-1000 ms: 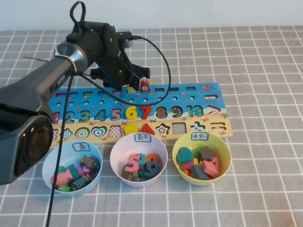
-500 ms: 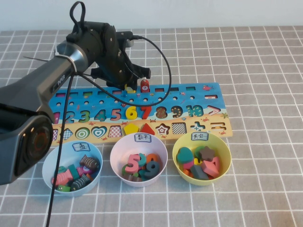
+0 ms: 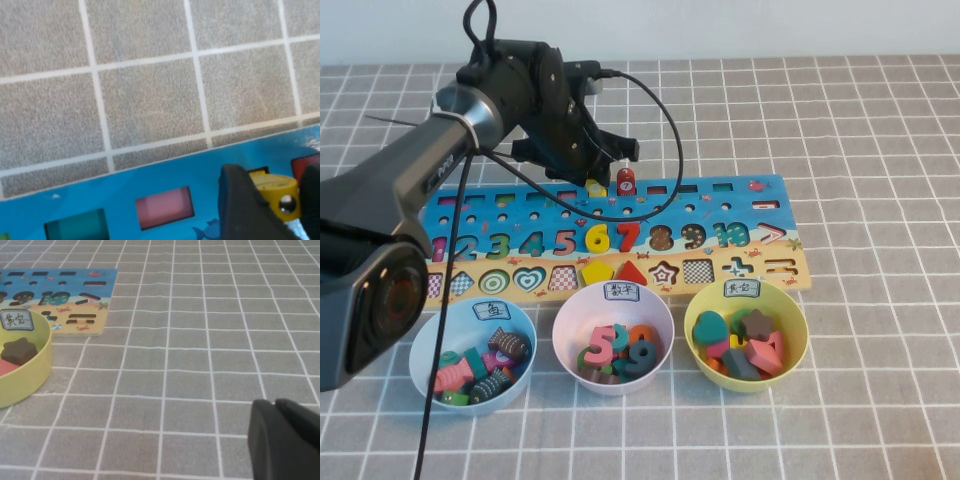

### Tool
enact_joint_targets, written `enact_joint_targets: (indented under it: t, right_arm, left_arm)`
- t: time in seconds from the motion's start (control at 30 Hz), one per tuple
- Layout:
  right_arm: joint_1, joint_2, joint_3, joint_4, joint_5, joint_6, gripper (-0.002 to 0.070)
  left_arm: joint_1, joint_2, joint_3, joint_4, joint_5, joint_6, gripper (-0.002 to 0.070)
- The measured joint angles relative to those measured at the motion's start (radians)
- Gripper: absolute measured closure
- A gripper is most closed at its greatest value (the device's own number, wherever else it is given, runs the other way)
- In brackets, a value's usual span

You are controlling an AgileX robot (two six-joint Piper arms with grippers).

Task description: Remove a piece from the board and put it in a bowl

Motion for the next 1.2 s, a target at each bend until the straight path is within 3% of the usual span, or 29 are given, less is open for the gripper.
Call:
enact_joint_targets:
  t: [0.5, 0.77, 1.2]
  right_arm:
    - [0.000, 0.000, 0.000, 0.000, 0.000, 0.000, 0.0694]
    - [0.000, 0.000, 0.000, 0.000, 0.000, 0.000, 0.0694]
    - [0.000, 0.000, 0.000, 0.000, 0.000, 0.000, 0.0694]
  left_arm:
    - [0.000, -0.009, 0.000, 0.000, 0.002, 0.030, 0.0465]
    - [0.000, -0.009, 0.000, -0.002, -0.007, 0.046, 0.0363]
    - [0.000, 0.002, 0.000, -0.002, -0.031, 0.046, 0.0348]
